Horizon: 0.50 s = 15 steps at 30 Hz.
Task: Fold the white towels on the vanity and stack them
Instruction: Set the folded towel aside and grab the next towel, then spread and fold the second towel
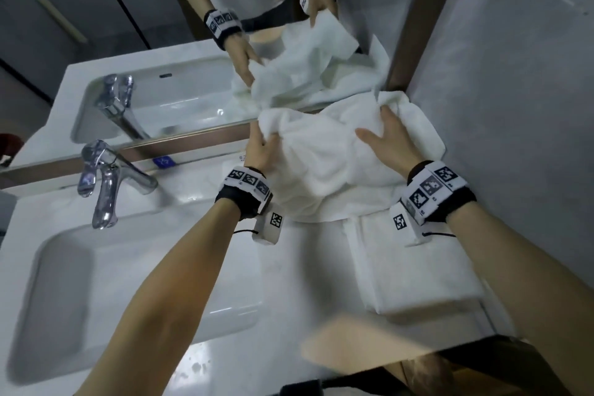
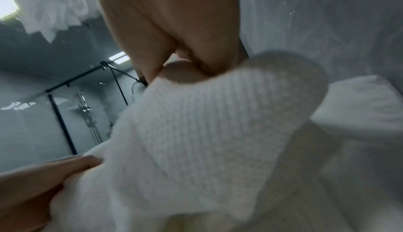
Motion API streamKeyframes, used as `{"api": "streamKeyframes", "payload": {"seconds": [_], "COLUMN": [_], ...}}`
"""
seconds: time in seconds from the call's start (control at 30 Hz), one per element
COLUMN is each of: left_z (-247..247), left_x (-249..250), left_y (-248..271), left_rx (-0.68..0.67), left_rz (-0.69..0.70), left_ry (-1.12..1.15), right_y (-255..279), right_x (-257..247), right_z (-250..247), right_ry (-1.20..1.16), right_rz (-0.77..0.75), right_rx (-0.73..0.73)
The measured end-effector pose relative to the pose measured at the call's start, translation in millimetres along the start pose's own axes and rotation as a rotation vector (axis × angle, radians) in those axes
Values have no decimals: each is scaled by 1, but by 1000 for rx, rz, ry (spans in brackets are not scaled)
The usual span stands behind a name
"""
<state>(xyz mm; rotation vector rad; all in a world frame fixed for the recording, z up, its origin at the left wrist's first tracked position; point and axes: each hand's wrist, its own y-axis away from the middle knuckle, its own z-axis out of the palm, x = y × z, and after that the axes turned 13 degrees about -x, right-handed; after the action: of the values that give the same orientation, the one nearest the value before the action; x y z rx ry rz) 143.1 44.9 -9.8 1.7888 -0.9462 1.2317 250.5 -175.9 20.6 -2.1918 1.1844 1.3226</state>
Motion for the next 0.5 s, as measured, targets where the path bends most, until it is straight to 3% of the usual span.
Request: {"api": "streamKeyframes", "payload": {"seconds": [0.17,0.33,0.4,0.5], "left_z": [-6,-10,-8,-5], "left_x": [16,13,9,-3], "left_y": [26,60,79,111], "left_rx": [37,121,143,114], "left_rz": [20,-76,-93,-136], "left_ry": [169,201,194,156], "right_y": [20,57,77,106], "right_x": [-32,-44,-43,-34], "right_z": [-12,-19,-17,-12], "right_ry": [-105,-102,-84,-133], "right_rz": [-203,-260,-260,-274], "right_rx": [108,51,-18,-260]}}
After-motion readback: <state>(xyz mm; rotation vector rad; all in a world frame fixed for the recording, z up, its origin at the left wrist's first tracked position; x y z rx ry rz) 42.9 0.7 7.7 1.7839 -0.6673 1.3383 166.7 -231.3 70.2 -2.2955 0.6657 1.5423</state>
